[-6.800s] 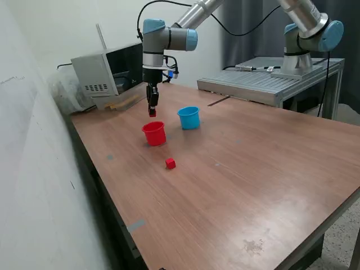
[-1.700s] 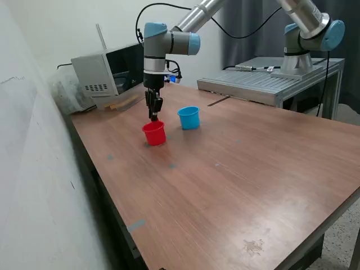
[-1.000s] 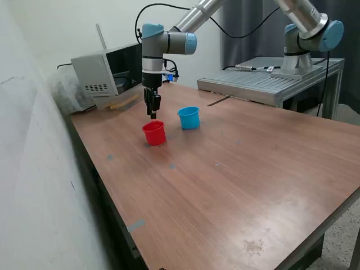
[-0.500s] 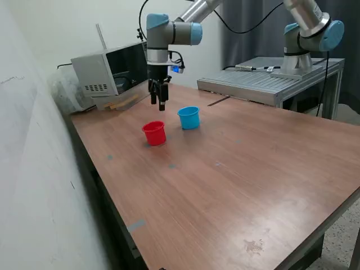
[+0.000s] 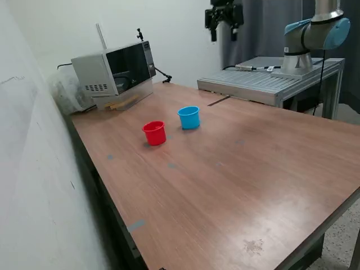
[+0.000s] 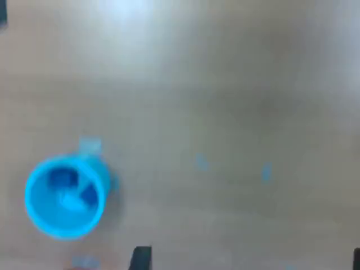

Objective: Place red objects in the red bin, and blue objects in the blue bin.

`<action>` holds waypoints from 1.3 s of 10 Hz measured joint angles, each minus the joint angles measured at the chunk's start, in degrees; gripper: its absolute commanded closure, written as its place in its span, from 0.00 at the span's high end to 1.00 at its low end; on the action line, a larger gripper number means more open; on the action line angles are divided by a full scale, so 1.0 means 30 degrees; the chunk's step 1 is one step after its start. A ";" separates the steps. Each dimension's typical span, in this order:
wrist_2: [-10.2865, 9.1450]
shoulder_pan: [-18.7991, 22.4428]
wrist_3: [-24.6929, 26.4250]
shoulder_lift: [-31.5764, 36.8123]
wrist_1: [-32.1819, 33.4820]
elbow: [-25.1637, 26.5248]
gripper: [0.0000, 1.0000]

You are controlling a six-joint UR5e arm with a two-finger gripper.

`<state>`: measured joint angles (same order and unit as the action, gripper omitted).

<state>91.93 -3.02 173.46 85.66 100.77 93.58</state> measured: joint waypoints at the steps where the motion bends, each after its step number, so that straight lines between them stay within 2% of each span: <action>1: 0.0178 0.0514 0.0072 0.1589 -0.2232 0.0153 1.00; 4: 0.0232 0.1063 0.0910 0.4373 -0.6531 0.0460 1.00; 7: 0.0171 0.1136 0.1108 0.5102 -1.0593 0.1217 1.00; 9: 0.0204 0.1060 0.1075 0.5325 -1.1789 0.1515 1.00; 13: 0.0267 0.0248 0.0985 0.5387 -1.2131 0.1597 1.00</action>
<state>92.73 -2.28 176.42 101.82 64.38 98.37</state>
